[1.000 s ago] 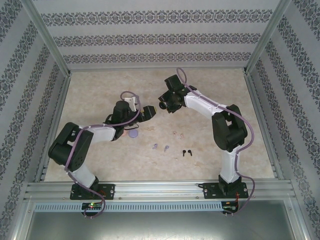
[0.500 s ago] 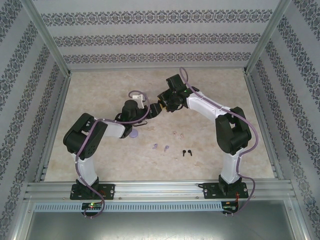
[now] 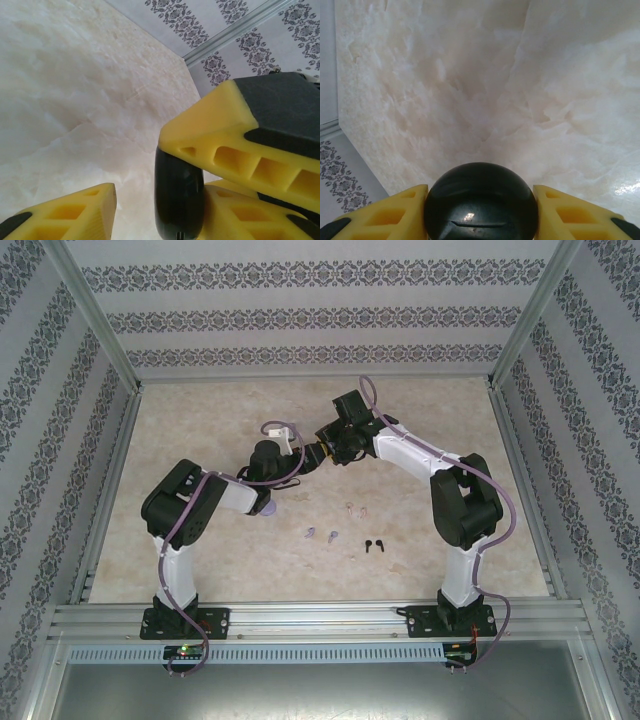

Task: Insert the wireless bluetooth earbuds into the charging case

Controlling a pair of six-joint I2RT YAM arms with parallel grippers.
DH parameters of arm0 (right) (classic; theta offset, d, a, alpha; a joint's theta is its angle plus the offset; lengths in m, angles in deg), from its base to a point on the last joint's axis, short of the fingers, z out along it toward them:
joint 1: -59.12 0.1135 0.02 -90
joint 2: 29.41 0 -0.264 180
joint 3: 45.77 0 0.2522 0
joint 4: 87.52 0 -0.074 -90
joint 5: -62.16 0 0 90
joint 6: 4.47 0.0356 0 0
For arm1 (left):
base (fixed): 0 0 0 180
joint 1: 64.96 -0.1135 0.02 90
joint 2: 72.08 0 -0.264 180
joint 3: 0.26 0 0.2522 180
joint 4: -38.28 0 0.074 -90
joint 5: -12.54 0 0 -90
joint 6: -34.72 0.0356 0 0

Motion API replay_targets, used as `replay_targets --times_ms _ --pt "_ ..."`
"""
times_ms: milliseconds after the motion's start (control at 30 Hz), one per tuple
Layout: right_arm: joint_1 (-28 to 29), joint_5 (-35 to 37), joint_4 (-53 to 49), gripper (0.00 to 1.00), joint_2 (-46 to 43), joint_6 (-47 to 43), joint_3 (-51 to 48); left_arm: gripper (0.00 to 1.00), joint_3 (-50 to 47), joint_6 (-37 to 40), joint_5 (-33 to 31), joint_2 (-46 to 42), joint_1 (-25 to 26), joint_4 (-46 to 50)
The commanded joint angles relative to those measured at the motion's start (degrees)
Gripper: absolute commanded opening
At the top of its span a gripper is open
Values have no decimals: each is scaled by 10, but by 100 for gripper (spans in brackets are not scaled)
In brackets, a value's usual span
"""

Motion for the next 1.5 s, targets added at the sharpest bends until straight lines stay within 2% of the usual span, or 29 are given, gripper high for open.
replay_targets --times_ms 0,200,567,633,700,767,900,1033,1267,1367,1467 --pt "1 -10 7 44 -18 8 -8 45 15 -11 -12 11 5 -38" --pt "0 -10 10 44 -17 9 -9 38 22 -14 -13 19 7 -43" --pt "-2 -12 23 45 -18 20 -11 12 20 -23 -13 25 15 -50" --pt "-4 -12 32 52 -19 26 -12 6 20 -26 -13 25 16 -50" --pt "-11 -11 46 65 -24 31 -13 0 20 -31 -12 23 18 -51" --pt "-21 -5 65 75 -36 30 -17 0 17 -36 -10 21 17 -51" --pt "-53 22 58 85 -84 -24 -30 0 8 -39 2 2 16 -40" --pt "-93 11 55 92 -137 -157 -64 0 15 -5 75 -30 6 10" --pt "-176 -138 273 88 -273 -357 -280 0 80 112 259 -97 -17 213" --pt "-187 -182 289 87 -316 -427 -330 0 108 157 309 -118 -26 295" --pt "-186 -237 313 86 -339 -457 -365 0 134 186 345 -127 -33 351"
